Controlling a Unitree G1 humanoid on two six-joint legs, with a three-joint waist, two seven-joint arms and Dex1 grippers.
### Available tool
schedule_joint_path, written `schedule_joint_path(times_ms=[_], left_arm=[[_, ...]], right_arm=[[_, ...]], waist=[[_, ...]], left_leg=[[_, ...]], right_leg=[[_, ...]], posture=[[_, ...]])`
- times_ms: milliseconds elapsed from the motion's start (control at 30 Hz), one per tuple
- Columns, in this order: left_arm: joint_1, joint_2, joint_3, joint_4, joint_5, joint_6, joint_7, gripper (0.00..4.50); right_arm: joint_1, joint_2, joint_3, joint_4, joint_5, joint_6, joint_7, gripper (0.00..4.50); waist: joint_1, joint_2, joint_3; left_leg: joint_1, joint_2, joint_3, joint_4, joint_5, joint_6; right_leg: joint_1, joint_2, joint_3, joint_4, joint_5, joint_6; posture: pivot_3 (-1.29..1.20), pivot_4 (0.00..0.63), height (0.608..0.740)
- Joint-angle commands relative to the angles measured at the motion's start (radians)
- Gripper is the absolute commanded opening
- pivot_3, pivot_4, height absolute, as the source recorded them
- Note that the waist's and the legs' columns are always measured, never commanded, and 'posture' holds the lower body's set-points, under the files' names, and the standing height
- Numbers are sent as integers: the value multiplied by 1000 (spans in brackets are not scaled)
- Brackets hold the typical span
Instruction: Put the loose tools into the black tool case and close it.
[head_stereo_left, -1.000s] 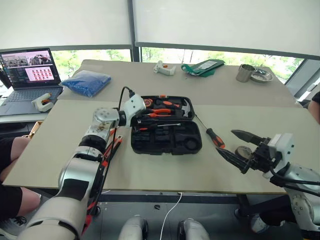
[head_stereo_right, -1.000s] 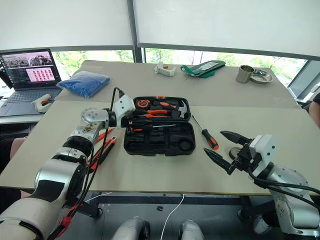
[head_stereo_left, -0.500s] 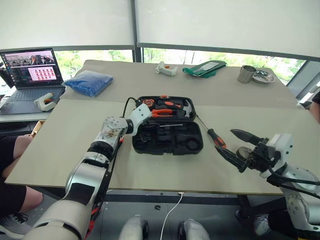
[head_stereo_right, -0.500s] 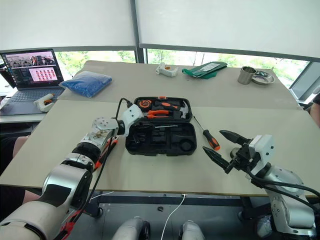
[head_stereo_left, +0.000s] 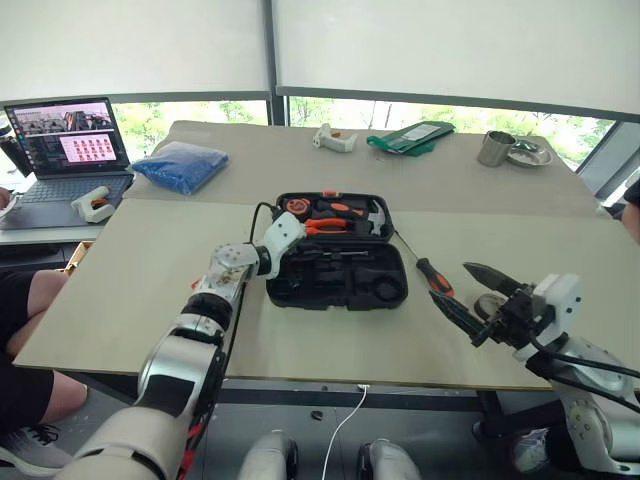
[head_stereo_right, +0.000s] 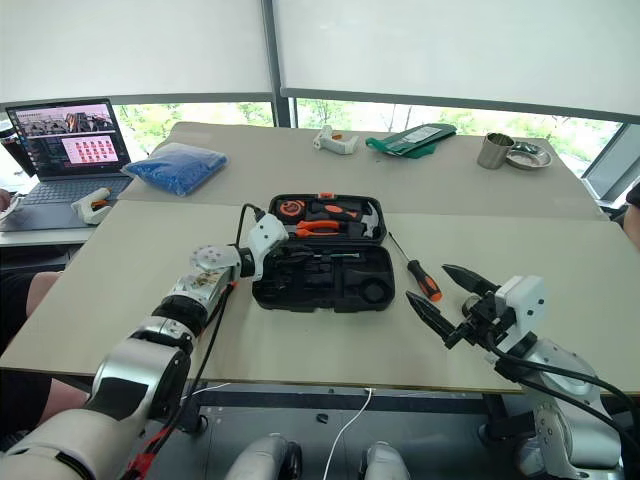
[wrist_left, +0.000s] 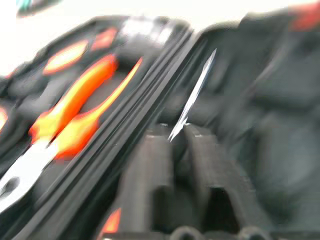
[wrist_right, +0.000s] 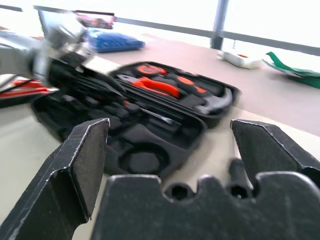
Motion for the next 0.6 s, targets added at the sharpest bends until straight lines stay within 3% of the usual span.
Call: schedule_joint_path(times_ms=[33,167,200,300,433,600], left_arm=[[78,114,57,-257,-118,47,-129,2558],[277,237,100,-483,-199,113,-194,3898],[332,262,115,-543,-221,130,-199,4417],[517,326,179,-707,-333,196,-253,4475],[705,384,247,-801,-396,205,-283,4475],[814,411,299,-807,-401,167,-275,4475]], right_arm=[[127,5,-122,-70,-35,-33,-47,4500],[262,24,-185,-76,-74,-21,-91,4500],[288,31,-196,-73,-73,-35,-86,4500],[352,41,-217,-34,-146,-88,-98,4500],[367,42,-213,-33,-156,-72,-105,4500],[244,-27,-164,-83,-85,99,-119,4500]], waist=[[-4,0,0],[-28,3,-1],[-30,3,-1],[-32,3,-1],[-30,4,0],[-29,8,-1]], left_leg=[[0,0,0,0,0,0],[7,1,1,-4,-1,-1],[9,1,1,-5,-1,-1],[9,2,1,-5,-1,-2],[12,5,1,-5,-6,-11],[15,10,3,-6,-6,-12]], right_leg=[[0,0,0,0,0,0],[4,1,2,0,-1,0],[5,1,2,0,-1,0],[4,1,3,0,-7,6],[4,0,5,0,-11,-2],[4,1,5,-3,-11,-3]], posture=[[0,150,740],[0,150,740],[0,150,740],[0,150,740],[0,150,740],[0,150,740]])
